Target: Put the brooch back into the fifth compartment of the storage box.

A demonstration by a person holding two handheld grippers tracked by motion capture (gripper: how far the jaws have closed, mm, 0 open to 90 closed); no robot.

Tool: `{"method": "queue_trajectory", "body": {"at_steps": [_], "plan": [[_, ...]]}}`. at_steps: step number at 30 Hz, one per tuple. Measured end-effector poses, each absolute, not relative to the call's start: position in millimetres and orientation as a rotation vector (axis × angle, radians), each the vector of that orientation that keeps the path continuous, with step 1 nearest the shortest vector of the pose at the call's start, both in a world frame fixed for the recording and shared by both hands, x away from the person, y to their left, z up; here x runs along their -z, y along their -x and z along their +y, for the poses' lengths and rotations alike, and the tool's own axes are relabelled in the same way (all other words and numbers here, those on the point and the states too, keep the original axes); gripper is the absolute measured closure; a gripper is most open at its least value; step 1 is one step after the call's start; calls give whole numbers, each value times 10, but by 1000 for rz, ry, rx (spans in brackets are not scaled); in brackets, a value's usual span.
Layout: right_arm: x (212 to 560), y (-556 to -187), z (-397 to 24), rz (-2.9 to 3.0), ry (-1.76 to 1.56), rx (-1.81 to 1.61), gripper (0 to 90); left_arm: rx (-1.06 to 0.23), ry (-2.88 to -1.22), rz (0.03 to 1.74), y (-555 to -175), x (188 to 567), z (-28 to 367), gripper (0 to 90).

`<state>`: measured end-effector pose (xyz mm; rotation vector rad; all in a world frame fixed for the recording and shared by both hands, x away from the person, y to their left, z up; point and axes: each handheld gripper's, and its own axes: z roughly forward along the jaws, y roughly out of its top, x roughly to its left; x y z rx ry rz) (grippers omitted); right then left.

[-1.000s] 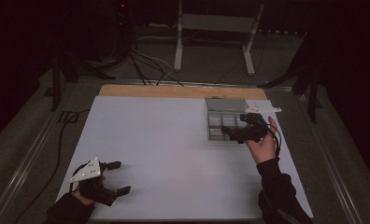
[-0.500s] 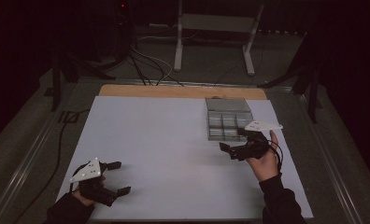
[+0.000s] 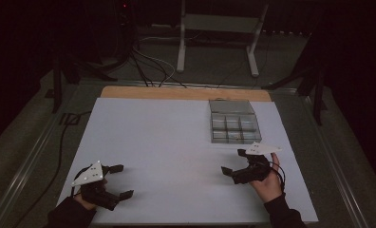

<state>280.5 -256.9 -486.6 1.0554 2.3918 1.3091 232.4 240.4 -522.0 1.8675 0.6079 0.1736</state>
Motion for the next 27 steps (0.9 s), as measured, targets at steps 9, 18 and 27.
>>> {"method": "queue_trajectory", "body": {"at_steps": [9, 18, 27], "plan": [[5054, -2592, -2626, 2440, -1028, -1279, 0, -171, -1863, 603, -2322, 5216, 2407, 12], [5126, -2457, -2807, 2421, -1046, -1280, 0, -169, -1861, 604, -2321, 5216, 2408, 12], [5189, -2324, -3108, 2370, -1131, -1256, 0, -168, -1858, 606, -2325, 5216, 2405, 12]]}}
